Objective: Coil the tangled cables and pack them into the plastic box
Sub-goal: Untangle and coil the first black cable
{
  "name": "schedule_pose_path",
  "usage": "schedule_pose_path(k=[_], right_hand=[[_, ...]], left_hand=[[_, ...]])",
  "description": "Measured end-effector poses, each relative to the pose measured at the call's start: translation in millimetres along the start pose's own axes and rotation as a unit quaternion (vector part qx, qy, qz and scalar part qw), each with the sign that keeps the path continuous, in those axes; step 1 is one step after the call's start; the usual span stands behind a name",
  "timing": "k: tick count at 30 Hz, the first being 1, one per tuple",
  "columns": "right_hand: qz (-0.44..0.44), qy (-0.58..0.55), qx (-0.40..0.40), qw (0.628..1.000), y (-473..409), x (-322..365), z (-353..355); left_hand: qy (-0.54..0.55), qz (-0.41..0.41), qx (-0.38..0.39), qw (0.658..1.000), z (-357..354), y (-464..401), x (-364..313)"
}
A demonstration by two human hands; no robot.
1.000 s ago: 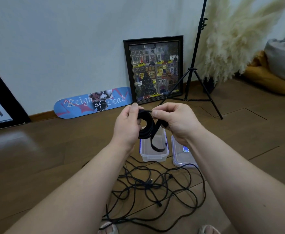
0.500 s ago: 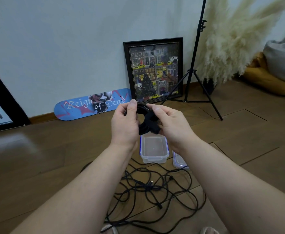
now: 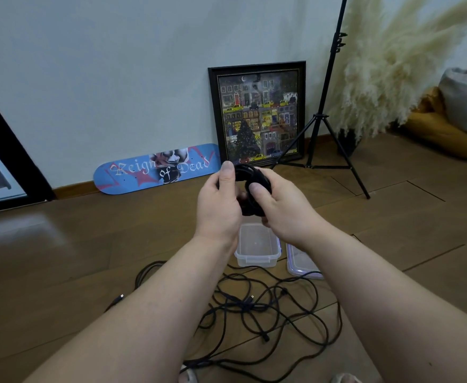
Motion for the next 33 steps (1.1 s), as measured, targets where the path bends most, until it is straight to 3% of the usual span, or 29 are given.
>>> schedule_pose_path(k=[7,10,16,20,25,27,33], right_hand=[[0.037,0.178,0.099,0.978,1.3,5.7,16.2],[0.043,0.209,0.141,0.967,6.1,6.7,8.4],[0.056,0.222,0.132,0.964,5.1,8.8,4.0],[0.07,0.199,0.078,0.974,4.1,11.4,9.0],[-0.004,-0.006,-0.041,0.999,3.3,4.1,35.8],[-0.021,-0.071,-0.044,0.996,6.6,5.8,41.4],[0.046,0.116,0.07,0.99,21.5,19.3,17.0]], left_hand=[[-0.08,0.149,0.162,0.972,-9.7,7.4,15.4],[-0.136,0.161,0.187,0.959,-7.6,9.0,21.0],[-0.148,0.101,0.138,0.974,-9.5,4.2,24.9],[-0.117,0.046,0.089,0.988,-8.3,-1.9,19.7],[-0.07,0.029,0.018,0.997,0.8,-8.2,8.9],[-0.072,0.028,0.0,0.997,7.1,-11.5,6.4],[-0.095,0.013,-0.035,0.995,21.5,-17.6,5.6]])
Point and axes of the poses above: each hand's wrist, its own y-axis away from the middle knuckle, its own z-axis out of the back of the hand, x = y × z, the point moved 10 cm from there along -y, towards the middle knuckle, and after that the axes turned 5 degrees about -x, right-handed, at the moved point
